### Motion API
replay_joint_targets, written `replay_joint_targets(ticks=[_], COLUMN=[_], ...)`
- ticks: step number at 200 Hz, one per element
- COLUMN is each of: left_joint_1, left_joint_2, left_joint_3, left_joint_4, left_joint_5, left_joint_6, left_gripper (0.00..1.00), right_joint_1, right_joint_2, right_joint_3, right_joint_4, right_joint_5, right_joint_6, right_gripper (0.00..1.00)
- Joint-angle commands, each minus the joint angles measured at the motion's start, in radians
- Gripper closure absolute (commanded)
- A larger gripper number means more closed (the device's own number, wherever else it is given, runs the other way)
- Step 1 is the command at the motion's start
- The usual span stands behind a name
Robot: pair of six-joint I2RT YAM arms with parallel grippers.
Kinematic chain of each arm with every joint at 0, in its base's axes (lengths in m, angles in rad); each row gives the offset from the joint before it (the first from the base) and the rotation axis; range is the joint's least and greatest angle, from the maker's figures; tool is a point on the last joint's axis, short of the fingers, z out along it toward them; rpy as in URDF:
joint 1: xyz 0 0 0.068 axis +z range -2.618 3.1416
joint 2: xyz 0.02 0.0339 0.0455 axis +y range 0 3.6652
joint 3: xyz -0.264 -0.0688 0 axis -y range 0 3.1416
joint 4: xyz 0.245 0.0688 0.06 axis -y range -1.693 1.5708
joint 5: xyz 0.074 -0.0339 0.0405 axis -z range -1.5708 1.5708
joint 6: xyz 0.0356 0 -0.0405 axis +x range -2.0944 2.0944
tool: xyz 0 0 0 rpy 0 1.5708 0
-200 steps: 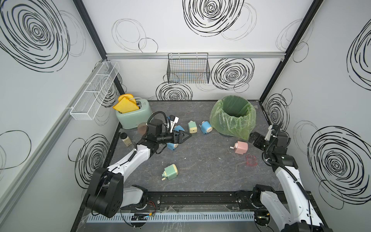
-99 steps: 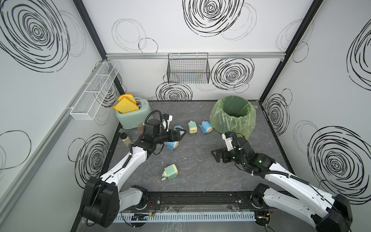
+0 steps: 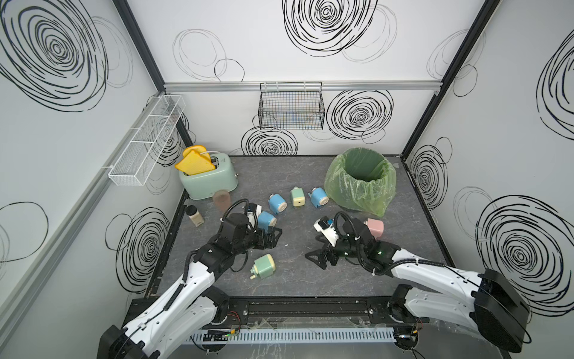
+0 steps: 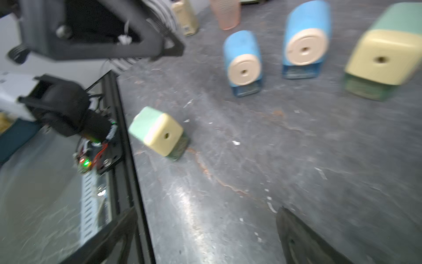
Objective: Take out the pencil sharpener tray and clean the shavings
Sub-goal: Pick up the pencil sharpener from the center of the board.
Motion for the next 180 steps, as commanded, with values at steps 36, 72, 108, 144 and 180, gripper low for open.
replay_joint_targets(ticks=[36,72,108,144,180], left_joint_1=[0.23,0.398,0.495,0.539,0.539], left_joint_2=[0.02,0.007,0.017,0.039,0.037], left_joint_3=[0.069,0.09,0.073,0.064,0.046], left_joint_4=[-0.067,-0.077,-0.046,-0.017,0.016], left_joint_5=[0.094,0.207,0.304,0.358,0.364], left_joint_6=[-0.024,0.035,0.067,0.085,0.081], left_gripper=[0.03,0.03,0.03,0.03,0.03], right_joint_1=[0.095,0.137,0.169,0.186,0.187], right_joint_2=[0.363,0.581,0.718,0.804,0.879], right_joint_3=[0.064,0.17,0.296,0.398,0.493], right_joint_4=[0.461,0.551,0.508,0.464,0.379], right_joint_5=[-0.168,-0.13,-0.196,-0.215,-0.294], right_joint_6=[-0.353,-0.466,-0.538,-0.565,-0.588], right_gripper=[0.01,0.01,0.01,0.01,0.01])
